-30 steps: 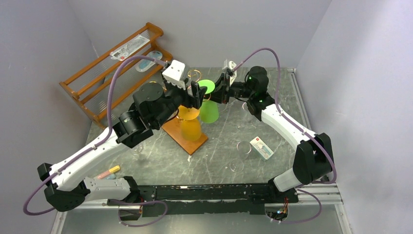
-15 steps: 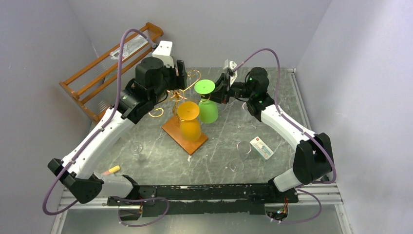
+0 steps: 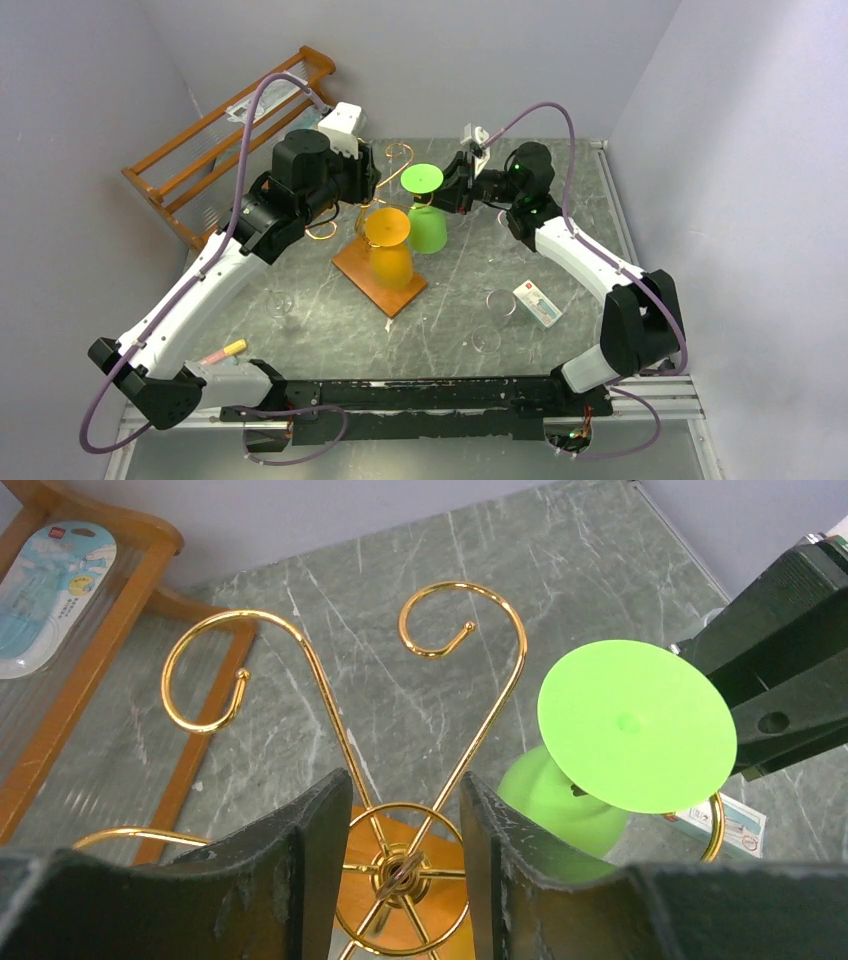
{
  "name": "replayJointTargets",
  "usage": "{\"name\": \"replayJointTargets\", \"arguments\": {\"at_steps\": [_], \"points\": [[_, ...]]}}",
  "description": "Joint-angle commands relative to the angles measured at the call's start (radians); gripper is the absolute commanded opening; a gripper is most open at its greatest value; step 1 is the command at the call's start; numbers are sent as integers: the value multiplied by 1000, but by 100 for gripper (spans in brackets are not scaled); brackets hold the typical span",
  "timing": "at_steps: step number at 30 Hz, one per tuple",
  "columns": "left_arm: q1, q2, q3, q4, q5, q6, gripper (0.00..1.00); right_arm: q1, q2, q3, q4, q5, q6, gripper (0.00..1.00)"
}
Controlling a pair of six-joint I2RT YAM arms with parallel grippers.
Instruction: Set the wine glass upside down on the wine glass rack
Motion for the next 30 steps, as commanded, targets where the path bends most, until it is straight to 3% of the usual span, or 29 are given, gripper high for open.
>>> {"name": "replayJointTargets", "arguments": {"at_steps": [1, 10, 22, 30], "points": [[10, -35, -20, -47, 11, 35, 49, 1, 22, 3, 49, -43, 26, 0], [13, -45, -53, -58, -12, 48, 39, -1, 34, 15, 76, -81, 50, 0], [12, -24, -76, -40, 7, 58, 7, -1, 52, 54, 43, -149, 65, 0], [13, -17, -91, -37, 20, 46, 5, 4, 24, 18, 25, -16, 78, 0]]}}
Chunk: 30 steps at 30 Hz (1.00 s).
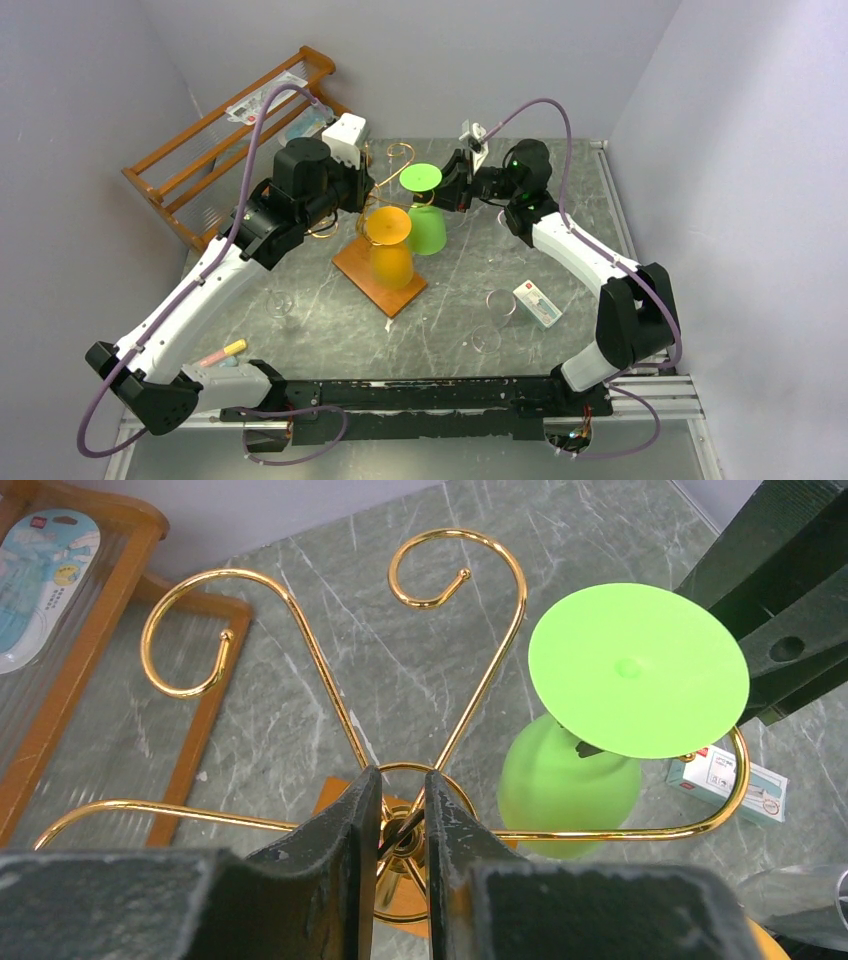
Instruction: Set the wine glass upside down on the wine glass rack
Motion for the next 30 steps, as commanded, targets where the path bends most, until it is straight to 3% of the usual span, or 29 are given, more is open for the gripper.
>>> {"name": "replayJointTargets", "arguments": {"at_steps": [1, 8, 18, 22, 30], "points": [[13, 14, -35, -24, -10, -1, 5, 16, -28, -14, -25, 60, 1, 0], [11, 21, -45, -17, -5, -24, 5, 61, -92, -67, -52, 220, -10, 0], [12, 23, -43, -15, 3, -37, 5, 64, -149, -139, 49, 192, 41, 0], [12, 21, -18, -12, 32, -44, 6, 64, -155, -129, 4, 240, 17, 0], [12, 32, 77, 18, 116, -88, 43, 65, -138, -111, 12, 423, -32, 0]]}}
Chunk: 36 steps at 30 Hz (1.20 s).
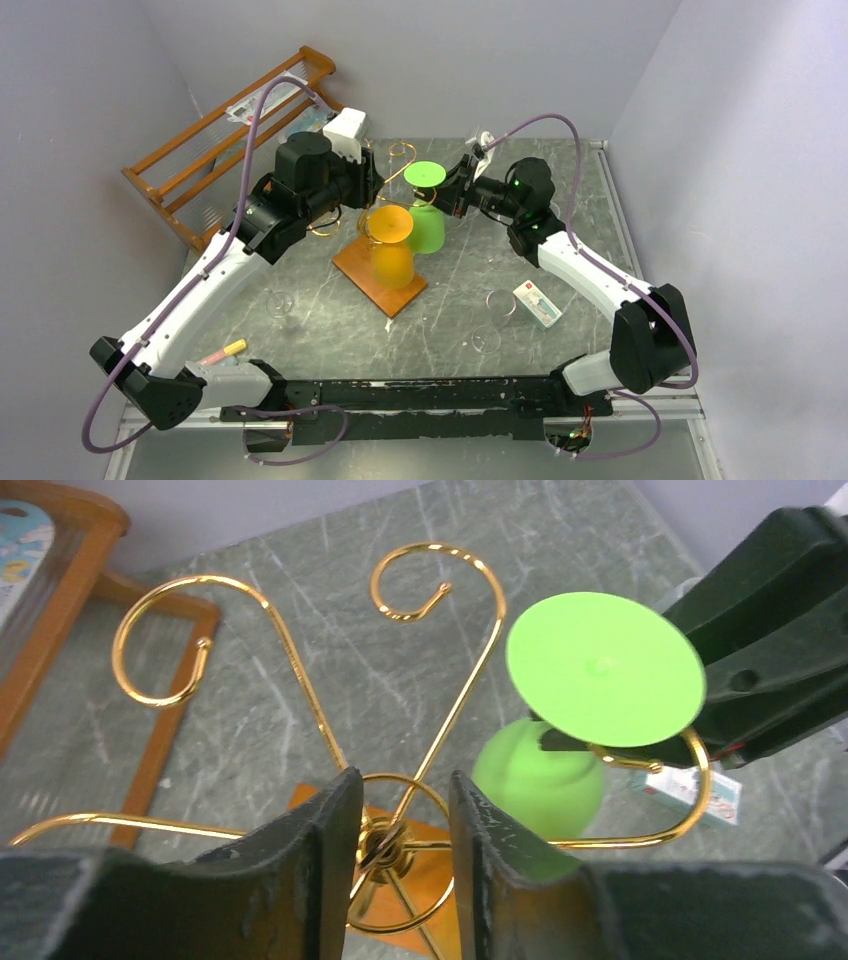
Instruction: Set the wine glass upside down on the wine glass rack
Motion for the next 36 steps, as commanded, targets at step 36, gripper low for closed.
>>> {"name": "replayJointTargets", "arguments": {"at_steps": [36], "points": [[169, 167, -90, 650, 753, -824, 41, 13, -124, -112, 203, 102, -88, 0]]}}
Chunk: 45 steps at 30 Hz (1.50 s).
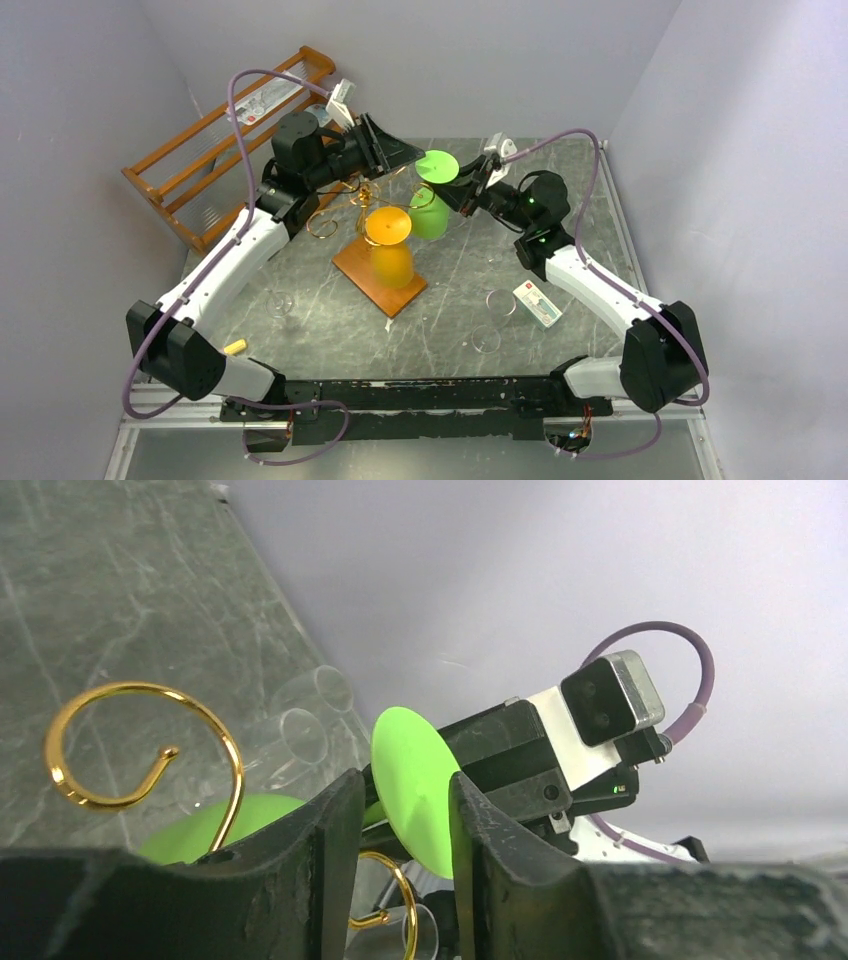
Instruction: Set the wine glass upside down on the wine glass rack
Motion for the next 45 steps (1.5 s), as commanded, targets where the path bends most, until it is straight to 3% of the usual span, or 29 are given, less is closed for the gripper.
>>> {"name": "replayJointTargets", "arguments": {"at_steps": [1, 6, 12, 14, 20, 27, 38, 45], "points": [[3, 24, -21, 106, 125, -97, 40, 5, -34, -14, 19, -46, -39, 0], [4, 31, -17, 69, 130, -83, 37, 5, -35, -12, 6, -46, -52, 0], [5, 30, -2, 57, 155, -72, 13, 5, -29, -5, -17, -28, -59, 0], [5, 27, -2, 50, 154, -67, 5, 5, -27, -1, -31, -10, -60, 4], [10, 16, 20, 18, 111, -44, 5, 5, -24, 9, -104, 67, -48, 14], [16, 25, 13, 38, 72, -62, 5, 4, -84, -40, -177, 169, -50, 34], [41, 11, 9, 7, 40, -43, 5, 3, -238, -59, -448, 350, -14, 41], [65, -39, -31, -8, 39, -38, 5, 3, -292, -18, -610, 439, 174, 46]]}}
